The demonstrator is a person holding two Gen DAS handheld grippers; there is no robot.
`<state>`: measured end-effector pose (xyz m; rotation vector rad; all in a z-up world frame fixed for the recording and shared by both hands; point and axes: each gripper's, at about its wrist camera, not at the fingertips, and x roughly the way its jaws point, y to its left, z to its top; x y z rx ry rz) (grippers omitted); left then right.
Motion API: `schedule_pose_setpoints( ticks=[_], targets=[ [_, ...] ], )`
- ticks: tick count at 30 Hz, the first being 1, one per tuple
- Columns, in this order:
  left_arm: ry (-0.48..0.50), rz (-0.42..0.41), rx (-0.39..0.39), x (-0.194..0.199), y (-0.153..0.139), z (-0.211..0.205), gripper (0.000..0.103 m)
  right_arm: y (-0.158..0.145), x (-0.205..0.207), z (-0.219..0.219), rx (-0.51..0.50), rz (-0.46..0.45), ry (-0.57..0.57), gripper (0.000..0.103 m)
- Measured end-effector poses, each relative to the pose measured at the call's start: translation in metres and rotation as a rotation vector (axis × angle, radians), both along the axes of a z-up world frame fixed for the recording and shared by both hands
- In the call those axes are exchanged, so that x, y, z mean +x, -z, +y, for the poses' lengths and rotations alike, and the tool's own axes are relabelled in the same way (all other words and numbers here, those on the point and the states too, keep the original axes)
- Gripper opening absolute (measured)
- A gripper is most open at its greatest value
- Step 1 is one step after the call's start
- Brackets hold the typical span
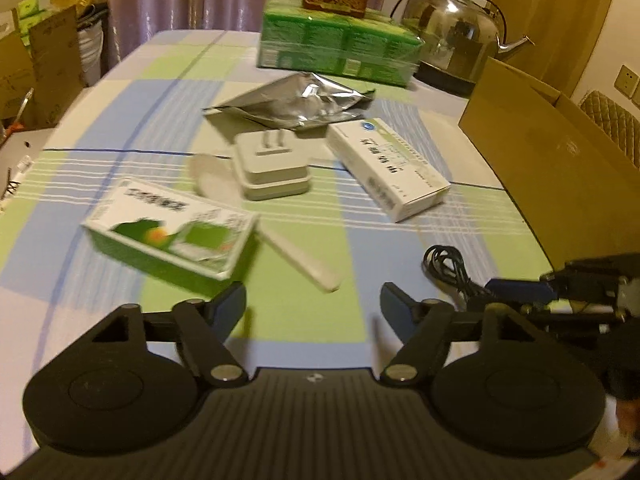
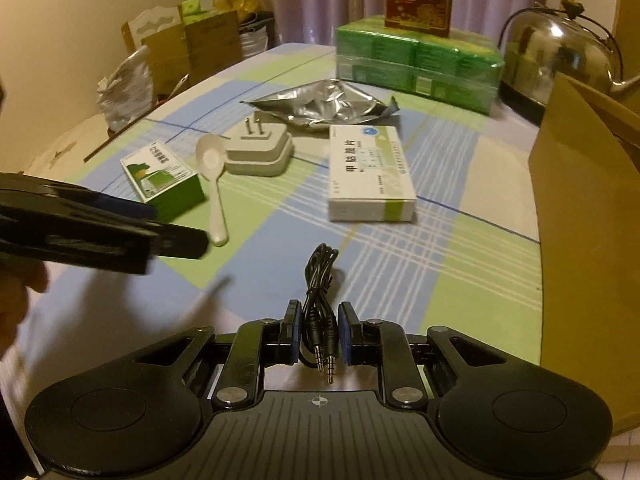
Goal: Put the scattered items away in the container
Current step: 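Grasp the black cable with the right tool, then grasp the white spoon with the left tool while the right tool holds the cable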
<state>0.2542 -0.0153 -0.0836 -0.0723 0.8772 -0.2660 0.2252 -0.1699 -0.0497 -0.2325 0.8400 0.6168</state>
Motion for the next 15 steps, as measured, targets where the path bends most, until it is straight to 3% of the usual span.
schedule_pose_setpoints(
  ticks=[9,15],
  targets=[
    [-0.117,-0.006,0.09,0.031,0.017,-0.018,0.052,0.003,0.006,-0.007,0.021,-0.02,0.013,0.016],
    [-0.099,-0.004,0.177,0.035,0.015,-0.022,0.027,0.003,0.006,-0.01,0.036,-0.015,0.018,0.016]
  ],
)
